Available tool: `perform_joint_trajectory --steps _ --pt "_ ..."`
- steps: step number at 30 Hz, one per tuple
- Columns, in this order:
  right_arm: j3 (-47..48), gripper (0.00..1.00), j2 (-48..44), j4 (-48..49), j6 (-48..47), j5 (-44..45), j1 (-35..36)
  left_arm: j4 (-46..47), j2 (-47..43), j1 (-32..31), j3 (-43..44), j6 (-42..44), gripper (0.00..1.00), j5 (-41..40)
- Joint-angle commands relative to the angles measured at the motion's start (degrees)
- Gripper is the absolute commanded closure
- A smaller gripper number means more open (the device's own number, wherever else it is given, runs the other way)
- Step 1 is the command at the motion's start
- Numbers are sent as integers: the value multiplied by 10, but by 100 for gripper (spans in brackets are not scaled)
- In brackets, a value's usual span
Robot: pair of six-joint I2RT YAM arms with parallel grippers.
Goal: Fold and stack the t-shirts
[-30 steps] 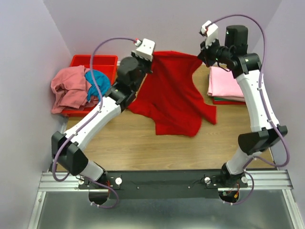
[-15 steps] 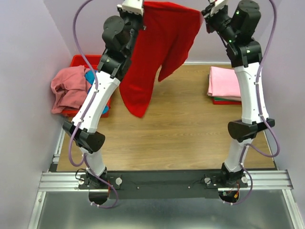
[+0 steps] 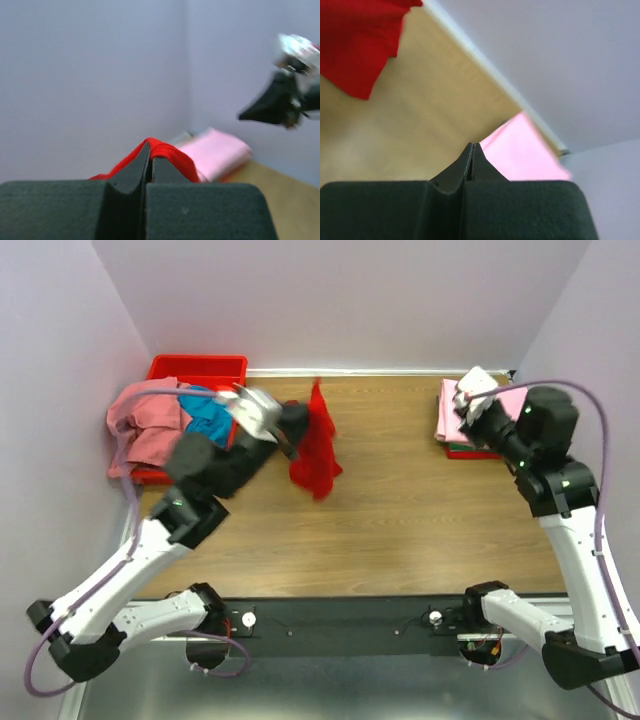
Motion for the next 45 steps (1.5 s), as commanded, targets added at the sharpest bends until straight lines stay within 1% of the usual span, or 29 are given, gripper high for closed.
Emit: perform_joint_trajectory --steps 1,2,3,4,6,7,8,9,10,11,12,13,15,17,18,20,22,23,25,27,28,29,32,33,35,38,42,44,45 --pt "-110 100 -32 -107 -8 -92 -3 -13 -2 -70 -221 -186 100 140" --pt "-150 99 -43 -114 13 -131 -3 -13 -6 -90 -257 -212 100 132" --pt "-165 95 -43 -123 17 -153 -2 -12 -16 -115 -292 -238 100 123" --pt "-198 89 -41 -132 30 -187 -2 -13 -18 -152 -346 -289 100 106" --pt "-224 87 -19 -133 36 -215 -3 -25 -32 -189 -393 -336 100 75" --pt "-232 84 -5 -133 39 -223 -3 -38 -39 -203 -398 -352 100 56" --pt "-238 82 9 -132 38 -243 -3 -57 -46 -215 -398 -377 100 34" --pt "-242 79 26 -133 39 -253 -3 -104 -64 -226 -391 -383 100 14" --pt "-243 77 64 -133 39 -264 -3 -125 -74 -227 -386 -385 100 -28" --pt "-243 71 80 -133 39 -280 -3 -141 -87 -227 -381 -391 100 -46" --pt "-241 67 100 -133 37 -293 -2 -163 -110 -227 -370 -390 100 -81" --pt "-239 63 132 -133 36 -306 -2 -170 -120 -227 -365 -387 100 -93" --pt "-234 56 164 -133 32 -335 -1 -191 -136 -226 -347 -374 100 -121" --pt "-221 54 195 -134 33 -344 12 -215 -150 -226 -309 -369 100 -167" --pt "-210 53 219 -133 35 -346 20 -242 -161 -226 -276 -363 100 -204" --pt "-195 49 253 -133 42 -346 29 -265 -187 -226 -248 -352 100 -240" --pt "-166 46 280 -131 52 -349 42 -280 -205 -225 -213 -343 100 -296" --pt "-156 43 307 -130 63 -352 48 -300 -220 -225 -195 -344 100 -327" --pt "-134 41 331 -128 72 -347 62 -324 -231 -225 -182 -348 100 -351" --pt "-102 39 360 -126 79 -334 88 -363 -245 -225 -176 -365 100 -367" --pt "-93 38 389 -118 83 -325 108 -374 -250 -225 -173 -371 100 -376" --pt "-74 37 404 -112 94 -303 118 -388 -256 -225 -172 -383 100 -380" --pt "-40 37 470 -91 129 -239 155 -399 -278 -225 -181 -403 100 -386" --pt "-15 37 488 -89 136 -230 161 -402 -285 -225 -184 -406 100 -387" --pt "4 37 523 -87 153 -210 178 -409 -290 -225 -186 -413 100 -392" --pt "13 37 538 -76 170 -200 197 -412 -296 -225 -190 -420 100 -394" --pt "-17 36 540 -45 197 -182 228 -420 -300 -225 -190 -427 100 -405" --pt "-26 34 538 -26 207 -175 239 -437 -303 -225 -181 -455 100 -439" --pt "-28 34 539 -23 210 -177 242 -458 -307 -225 -174 -468 100 -469"
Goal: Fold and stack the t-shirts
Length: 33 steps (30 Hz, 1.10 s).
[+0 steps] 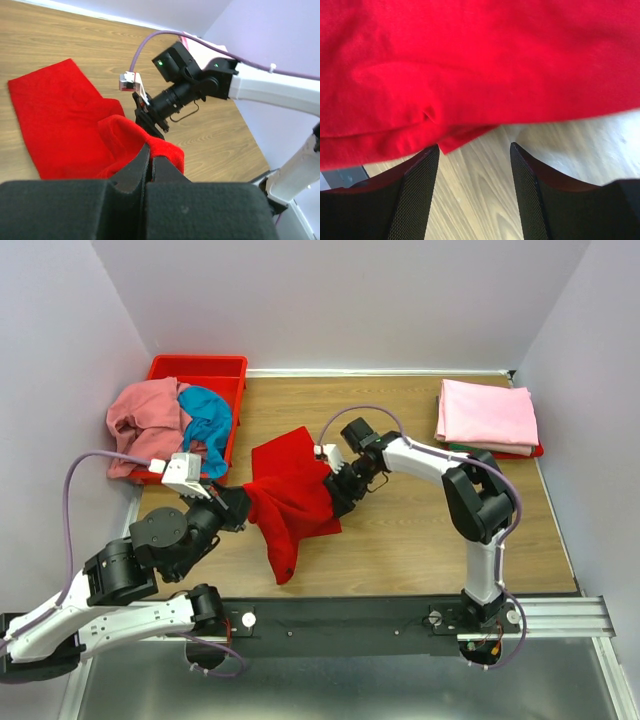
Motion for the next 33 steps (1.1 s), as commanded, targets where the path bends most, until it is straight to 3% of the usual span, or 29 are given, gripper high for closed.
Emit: perform_joint_trajectory --steps 1,8,17,22,32,33 --pt "-14 34 -2 38 33 27 21 -52 -16 1 19 -69 100 -101" --pt "-18 33 16 66 70 84 52 -170 -15 0 35 -224 100 -170" --pt "-49 34 18 95 94 232 107 -201 -34 1 32 -259 100 -191" --pt "-87 39 -7 116 93 317 111 -219 -41 1 35 -272 100 -208" --pt "-126 71 -27 120 87 379 111 -215 -59 1 24 -266 100 -210" --pt "-128 79 -32 120 89 378 112 -214 -61 1 21 -267 100 -209"
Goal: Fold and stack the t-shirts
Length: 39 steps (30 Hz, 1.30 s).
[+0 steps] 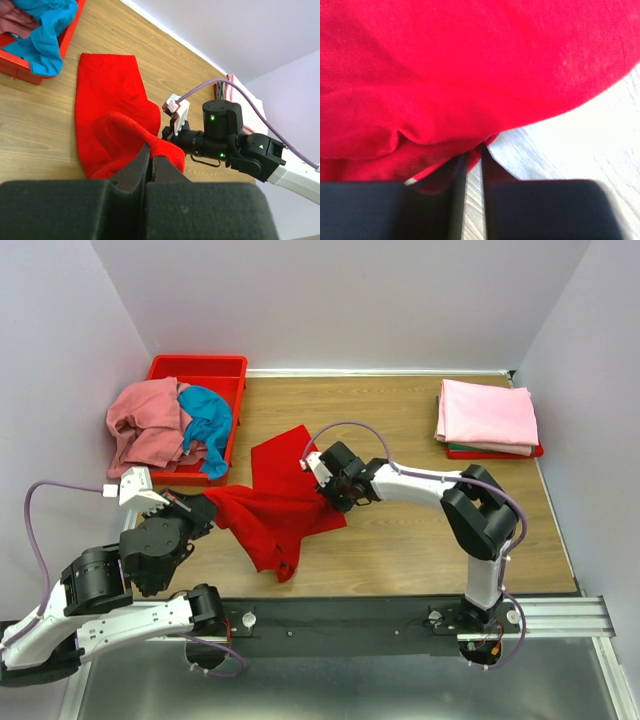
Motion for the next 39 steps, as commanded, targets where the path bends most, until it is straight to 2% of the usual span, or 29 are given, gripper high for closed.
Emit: perform_joint_trajectory --steps 1,3,6,10,17,25,29,34,39 --pt "-40 83 12 -40 -5 70 -2 3 -16 1 -7 -15 100 -31" --pt "-49 92 -3 -40 -10 75 -4 18 -18 1 -12 -6 100 -26" --pt "-61 99 -33 -42 -20 75 -9 44 -12 1 -24 17 100 -16" --pt "-72 99 -71 -59 -31 67 -38 79 4 1 -37 48 100 -15" --pt "-92 100 -162 -79 -78 45 -188 182 52 1 -55 145 100 -28" --pt "-113 100 -243 -93 -153 35 -309 267 137 2 -81 228 100 -28" --pt "-116 100 -278 -125 -199 19 -356 265 153 4 -102 225 100 -15" --pt "-115 100 -335 -182 -270 18 -376 242 147 9 -135 168 100 12" --pt "-108 100 -406 -272 -314 46 -385 237 129 10 -183 109 100 89"
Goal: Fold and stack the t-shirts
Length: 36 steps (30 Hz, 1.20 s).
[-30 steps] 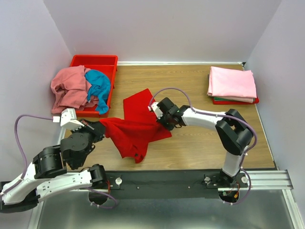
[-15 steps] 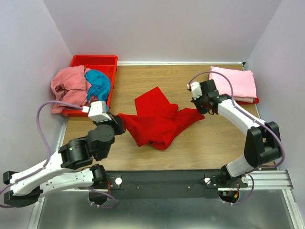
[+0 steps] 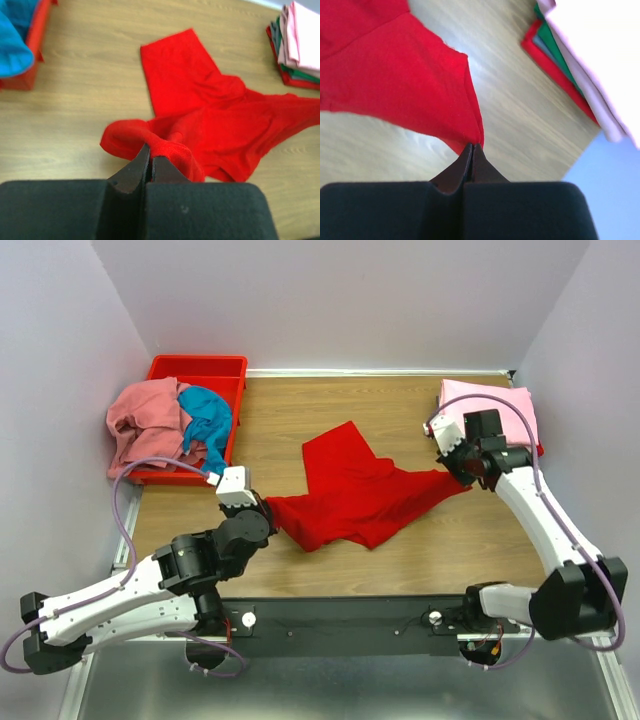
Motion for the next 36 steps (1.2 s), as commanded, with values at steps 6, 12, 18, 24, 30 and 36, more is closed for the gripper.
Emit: perform_joint_trajectory --steps 6,12,18,24,30,36 --pt "-42 100 -111 -192 -81 37 -9 18 -24 3 -56 -78 100 128" --pt "-87 100 -141 -258 -104 -47 -9 14 -31 3 -48 -83 100 148" --pt "-59 100 -123 -289 -112 -119 -10 30 -38 4 -58 -79 100 194" --pt "-63 99 -90 -282 -116 -146 -10 58 -54 3 -69 -72 100 240" --pt "-26 94 -52 -260 -107 -161 -10 34 -60 3 -66 -76 100 242" --pt "-15 96 -17 -251 -99 -184 -10 29 -63 3 -68 -83 100 246"
